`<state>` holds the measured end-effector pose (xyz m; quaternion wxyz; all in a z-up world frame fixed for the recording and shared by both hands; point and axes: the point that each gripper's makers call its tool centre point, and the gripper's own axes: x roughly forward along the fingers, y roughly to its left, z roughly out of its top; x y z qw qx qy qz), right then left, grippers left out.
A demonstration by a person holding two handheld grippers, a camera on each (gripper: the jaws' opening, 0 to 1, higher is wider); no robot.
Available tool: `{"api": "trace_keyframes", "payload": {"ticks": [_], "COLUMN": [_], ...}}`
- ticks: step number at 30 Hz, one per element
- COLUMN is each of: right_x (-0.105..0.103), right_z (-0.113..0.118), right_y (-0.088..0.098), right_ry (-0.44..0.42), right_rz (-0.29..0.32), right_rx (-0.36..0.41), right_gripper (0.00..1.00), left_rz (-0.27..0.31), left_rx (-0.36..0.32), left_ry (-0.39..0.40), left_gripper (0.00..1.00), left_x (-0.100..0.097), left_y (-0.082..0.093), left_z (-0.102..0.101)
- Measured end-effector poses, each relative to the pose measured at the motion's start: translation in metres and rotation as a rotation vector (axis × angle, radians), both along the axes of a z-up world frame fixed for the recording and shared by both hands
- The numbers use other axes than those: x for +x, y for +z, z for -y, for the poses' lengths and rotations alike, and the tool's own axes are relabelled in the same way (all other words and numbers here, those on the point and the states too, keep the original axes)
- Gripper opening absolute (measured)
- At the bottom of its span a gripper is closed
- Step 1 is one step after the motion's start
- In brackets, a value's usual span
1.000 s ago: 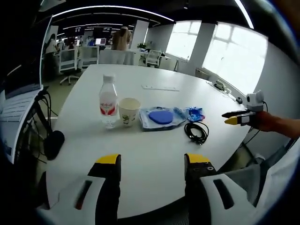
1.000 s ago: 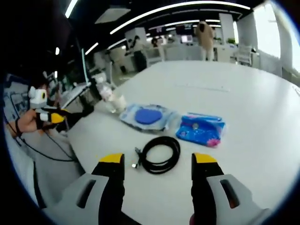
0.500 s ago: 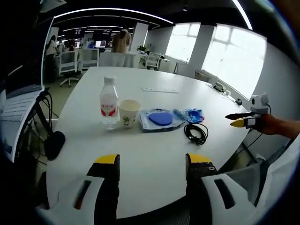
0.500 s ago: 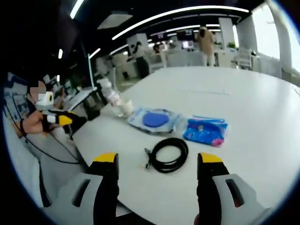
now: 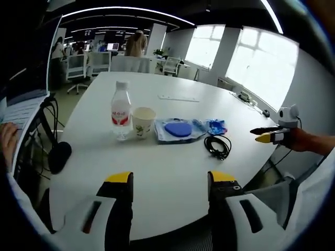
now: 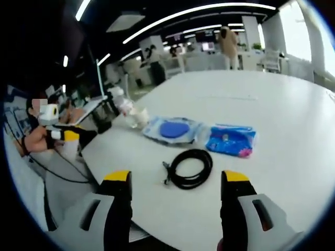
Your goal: Arrange the tabletop items into an orderly group along one side of the table until the central work area is clear of visible clutter.
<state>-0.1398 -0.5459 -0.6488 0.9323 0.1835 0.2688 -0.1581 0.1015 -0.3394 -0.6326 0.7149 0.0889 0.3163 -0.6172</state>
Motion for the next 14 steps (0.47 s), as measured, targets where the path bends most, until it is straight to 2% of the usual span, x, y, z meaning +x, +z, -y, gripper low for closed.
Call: {"api": "trace_keyframes", "payload": {"ticks": [11,14], "right_x": [0.0017,0.0017], "right_z": [-0.002,-0.0049], "right_y": [-0.0016,-0.0056], "right_ry": [0.006,0.034], "right_rz": [-0.003,-0.036], "right_rx": [0.008,-0.008], "right_gripper": [0.67,0.67], "left_rz": [0.003,0.002], "left_rx": [-0.009,-0.009], "left_ry": [0.003,0.003], "left_gripper": [0.58,0.58], "left_x": [0.0011,0.0009], "left_y": [0.0032,0.0037], "left_z": [0.0026,0.0023]}}
